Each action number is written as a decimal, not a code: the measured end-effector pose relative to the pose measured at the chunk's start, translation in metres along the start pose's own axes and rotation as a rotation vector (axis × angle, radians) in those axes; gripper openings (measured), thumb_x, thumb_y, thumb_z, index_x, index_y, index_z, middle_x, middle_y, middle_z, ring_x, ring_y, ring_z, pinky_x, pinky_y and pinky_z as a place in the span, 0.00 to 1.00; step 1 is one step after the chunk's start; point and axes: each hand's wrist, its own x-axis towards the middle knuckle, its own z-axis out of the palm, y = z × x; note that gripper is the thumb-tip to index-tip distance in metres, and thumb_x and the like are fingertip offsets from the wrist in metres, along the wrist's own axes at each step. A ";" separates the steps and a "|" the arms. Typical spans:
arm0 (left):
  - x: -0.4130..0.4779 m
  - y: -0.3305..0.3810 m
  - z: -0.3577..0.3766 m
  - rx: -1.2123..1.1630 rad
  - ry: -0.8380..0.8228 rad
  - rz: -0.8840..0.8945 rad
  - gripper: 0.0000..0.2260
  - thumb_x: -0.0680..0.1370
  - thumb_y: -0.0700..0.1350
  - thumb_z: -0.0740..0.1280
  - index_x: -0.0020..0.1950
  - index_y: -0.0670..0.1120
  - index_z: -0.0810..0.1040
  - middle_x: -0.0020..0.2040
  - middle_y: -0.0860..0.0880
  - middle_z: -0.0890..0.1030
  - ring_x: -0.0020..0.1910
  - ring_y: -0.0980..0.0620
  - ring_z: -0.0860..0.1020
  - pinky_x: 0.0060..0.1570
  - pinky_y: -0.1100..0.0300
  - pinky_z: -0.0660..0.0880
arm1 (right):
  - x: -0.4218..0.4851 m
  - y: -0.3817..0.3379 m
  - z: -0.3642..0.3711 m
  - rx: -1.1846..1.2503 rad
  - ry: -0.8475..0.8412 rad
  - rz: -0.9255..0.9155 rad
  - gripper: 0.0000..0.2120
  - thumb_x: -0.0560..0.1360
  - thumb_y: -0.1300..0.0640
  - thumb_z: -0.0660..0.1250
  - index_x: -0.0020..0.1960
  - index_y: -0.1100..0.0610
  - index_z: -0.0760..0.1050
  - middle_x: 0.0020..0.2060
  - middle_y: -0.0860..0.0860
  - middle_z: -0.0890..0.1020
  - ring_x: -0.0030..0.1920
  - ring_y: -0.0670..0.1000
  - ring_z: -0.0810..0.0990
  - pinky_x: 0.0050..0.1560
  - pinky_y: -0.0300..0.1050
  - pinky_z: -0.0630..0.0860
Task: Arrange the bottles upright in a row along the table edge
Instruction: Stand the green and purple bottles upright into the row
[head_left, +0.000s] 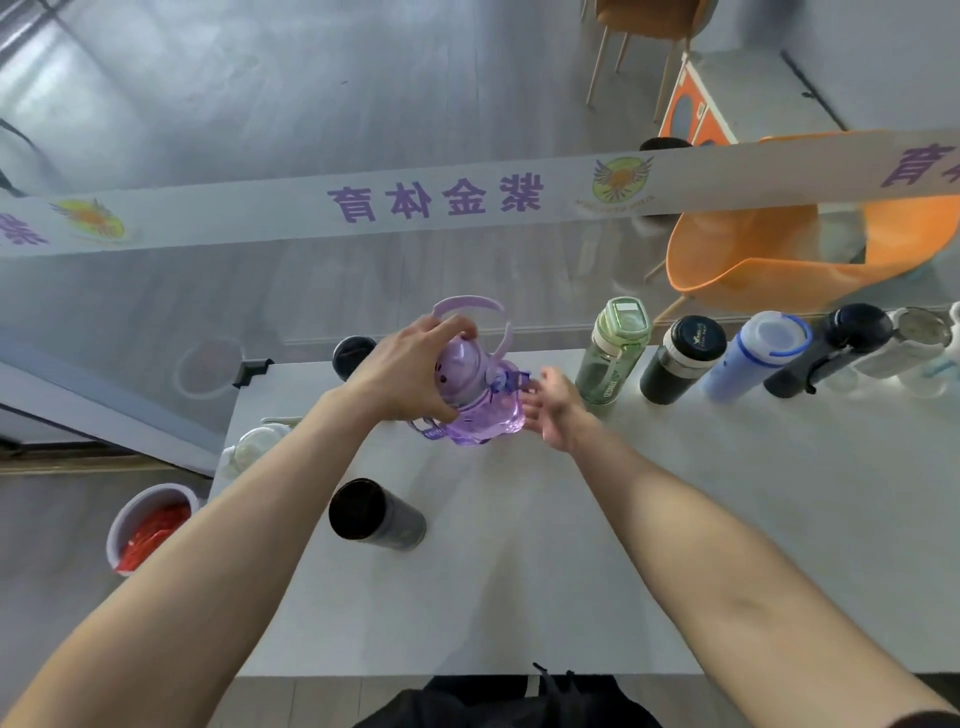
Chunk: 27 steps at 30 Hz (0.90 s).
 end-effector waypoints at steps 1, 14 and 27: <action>0.000 -0.001 -0.002 0.001 0.001 0.007 0.43 0.61 0.52 0.84 0.71 0.64 0.68 0.59 0.57 0.71 0.51 0.46 0.77 0.46 0.54 0.74 | 0.001 -0.017 0.004 -0.004 -0.010 -0.032 0.22 0.87 0.46 0.52 0.54 0.59 0.79 0.50 0.62 0.83 0.42 0.59 0.82 0.48 0.56 0.82; 0.045 -0.003 0.056 0.050 -0.093 -0.005 0.49 0.58 0.49 0.81 0.77 0.61 0.66 0.67 0.51 0.74 0.58 0.43 0.78 0.47 0.49 0.81 | 0.002 -0.080 -0.006 -0.814 0.046 -0.360 0.15 0.74 0.59 0.59 0.51 0.49 0.83 0.52 0.54 0.88 0.55 0.59 0.87 0.59 0.60 0.84; 0.071 0.018 0.113 0.110 -0.104 0.013 0.48 0.63 0.50 0.82 0.81 0.57 0.67 0.71 0.45 0.74 0.64 0.37 0.77 0.61 0.51 0.75 | -0.022 -0.124 -0.011 -1.287 0.076 -0.627 0.23 0.80 0.48 0.73 0.71 0.56 0.80 0.61 0.54 0.86 0.62 0.56 0.83 0.61 0.45 0.74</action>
